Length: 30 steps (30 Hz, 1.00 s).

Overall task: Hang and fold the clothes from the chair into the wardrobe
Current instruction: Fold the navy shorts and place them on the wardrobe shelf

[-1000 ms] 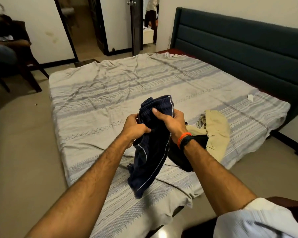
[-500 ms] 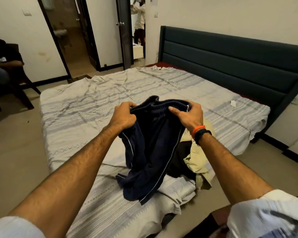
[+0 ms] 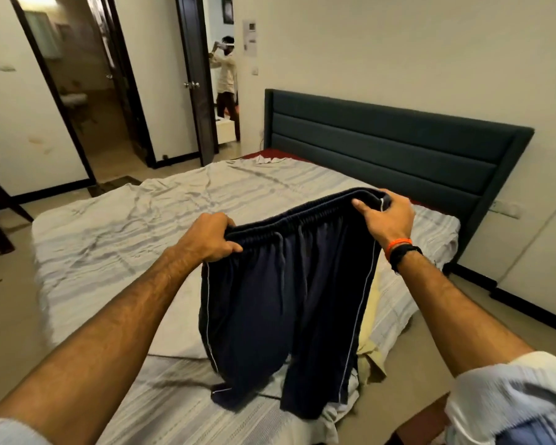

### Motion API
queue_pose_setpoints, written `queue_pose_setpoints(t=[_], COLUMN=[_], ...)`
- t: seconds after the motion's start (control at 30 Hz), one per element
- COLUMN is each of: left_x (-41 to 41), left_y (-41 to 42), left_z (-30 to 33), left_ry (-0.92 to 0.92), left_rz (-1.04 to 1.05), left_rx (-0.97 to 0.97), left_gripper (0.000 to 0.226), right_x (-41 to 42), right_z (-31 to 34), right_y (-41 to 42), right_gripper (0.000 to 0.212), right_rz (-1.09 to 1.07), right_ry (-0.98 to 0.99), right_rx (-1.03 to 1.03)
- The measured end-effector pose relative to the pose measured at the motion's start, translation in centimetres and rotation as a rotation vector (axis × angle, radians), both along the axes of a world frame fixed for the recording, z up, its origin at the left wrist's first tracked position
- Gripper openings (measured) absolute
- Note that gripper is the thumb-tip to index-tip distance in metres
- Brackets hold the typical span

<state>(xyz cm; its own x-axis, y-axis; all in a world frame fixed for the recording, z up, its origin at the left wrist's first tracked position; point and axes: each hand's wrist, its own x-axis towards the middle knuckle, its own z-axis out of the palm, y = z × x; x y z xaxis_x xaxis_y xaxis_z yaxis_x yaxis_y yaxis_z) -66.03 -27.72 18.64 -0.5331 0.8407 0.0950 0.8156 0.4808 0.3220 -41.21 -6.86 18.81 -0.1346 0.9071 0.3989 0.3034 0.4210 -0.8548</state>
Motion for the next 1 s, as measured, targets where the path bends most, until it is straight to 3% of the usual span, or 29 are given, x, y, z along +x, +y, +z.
queue_pose_setpoints(t=[0.27, 0.37, 0.53, 0.67, 0.87, 1.0], left_x=[-3.9, -4.4, -3.1, -2.4, -1.1, -0.2], left_y=[1.1, 1.9, 3.5, 4.5, 4.8, 5.4], left_z=[2.5, 2.7, 3.1, 3.9, 4.3, 4.8], left_ry=[-0.022, -0.056, -0.418, -0.578, -0.606, -0.862], left_rz=[-0.063, -0.028, 0.093, 0.092, 0.064, 0.041], left_rx=[0.094, 0.275, 0.643, 0.698, 0.754, 0.741], left_gripper=[0.027, 0.025, 0.049, 0.056, 0.048, 0.042], right_x=[1.8, 2.5, 3.7, 4.5, 6.2, 6.8], right_z=[0.8, 1.0, 1.8, 3.2, 3.4, 3.2], right_y=[-1.0, -1.8, -2.6, -2.5, -2.6, -2.9], right_gripper=[0.027, 0.027, 0.030, 0.032, 0.033, 0.029], right_rz=[-0.120, -0.174, -0.240, -0.283, -0.282, -0.285], right_ry=[-0.101, -0.116, -0.042, -0.011, 0.005, 0.035], right_rx=[0.067, 0.070, 0.047, 0.056, 0.062, 0.053])
